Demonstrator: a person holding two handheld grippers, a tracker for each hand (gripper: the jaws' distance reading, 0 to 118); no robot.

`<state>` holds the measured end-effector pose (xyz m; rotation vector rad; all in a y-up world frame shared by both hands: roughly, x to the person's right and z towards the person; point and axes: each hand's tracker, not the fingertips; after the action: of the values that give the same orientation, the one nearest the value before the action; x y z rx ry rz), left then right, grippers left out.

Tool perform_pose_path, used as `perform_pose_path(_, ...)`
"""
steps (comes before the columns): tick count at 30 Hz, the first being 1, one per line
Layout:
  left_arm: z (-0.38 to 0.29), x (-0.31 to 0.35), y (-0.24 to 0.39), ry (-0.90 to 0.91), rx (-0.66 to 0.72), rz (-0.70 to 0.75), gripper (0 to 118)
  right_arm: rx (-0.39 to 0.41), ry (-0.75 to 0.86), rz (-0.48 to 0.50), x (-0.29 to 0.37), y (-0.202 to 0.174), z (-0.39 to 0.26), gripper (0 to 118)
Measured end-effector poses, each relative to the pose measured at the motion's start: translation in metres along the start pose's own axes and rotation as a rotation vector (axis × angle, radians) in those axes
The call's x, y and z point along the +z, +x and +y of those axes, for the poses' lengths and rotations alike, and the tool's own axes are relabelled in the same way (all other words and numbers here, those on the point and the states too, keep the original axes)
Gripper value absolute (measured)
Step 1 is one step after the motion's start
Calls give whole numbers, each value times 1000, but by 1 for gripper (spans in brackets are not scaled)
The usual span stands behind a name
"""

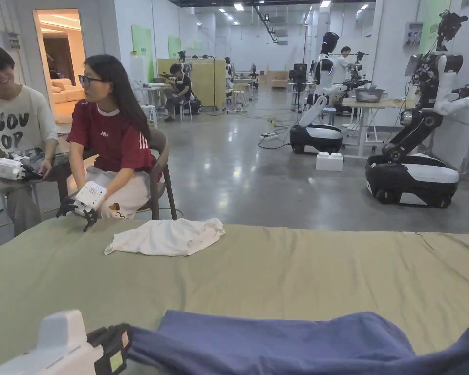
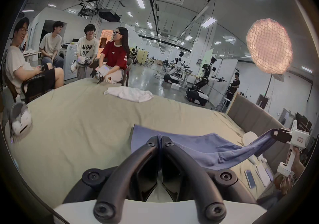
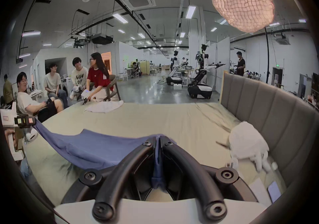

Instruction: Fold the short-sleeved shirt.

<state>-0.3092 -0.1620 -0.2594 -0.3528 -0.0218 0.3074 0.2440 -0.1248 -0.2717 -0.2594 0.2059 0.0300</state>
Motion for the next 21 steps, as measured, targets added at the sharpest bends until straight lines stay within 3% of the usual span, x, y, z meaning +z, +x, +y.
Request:
perform_pose_path(2, -25, 30, -8, -29, 16, 1, 0, -69, -9, 6, 44, -7, -29, 1)
perform_pose_path(3, -38, 45, -11, -30, 31, 2, 0, -153, -9, 20, 51, 2, -52, 1)
perform_pose_path(4, -49, 60, -14, -35, 39, 2, 0, -188, -22, 32, 69, 1, -68, 1)
perform_pose_path(5, -60, 72, -15, -42, 41, -1, 0, -180, -49, 39, 84, -1, -80, 1)
perform_pose_path(7, -87, 90, -21, -83, 50, 14, 0, -186, -130, -37, 90, -2, -105, 1)
perform_pose_path(14, -155, 89, -45, -295, 37, 72, 0, -229, -360, -46, 99, -8, -172, 2)
perform_pose_path(15, -159, 85, -48, -331, 32, 85, 2, -232, -390, -42, 98, -2, -184, 8)
perform_pose_path(16, -161, 82, -49, -359, 20, 101, 15, -232, -419, -35, 96, 0, -188, 23)
perform_pose_path(17, -164, 83, -51, -339, 16, 108, 34, -222, -465, -46, 92, 2, -191, 53)
perform_pose_path(18, -164, 82, -54, -349, 5, 125, 71, -223, -476, -63, 92, 3, -195, 84)
perform_pose_path(19, -163, 79, -58, -392, -1, 151, 85, -235, -486, -71, 91, 6, -199, 89)
perform_pose_path(21, -161, 84, -66, -379, 31, 145, 91, -273, -486, -86, 92, 16, -200, 88)
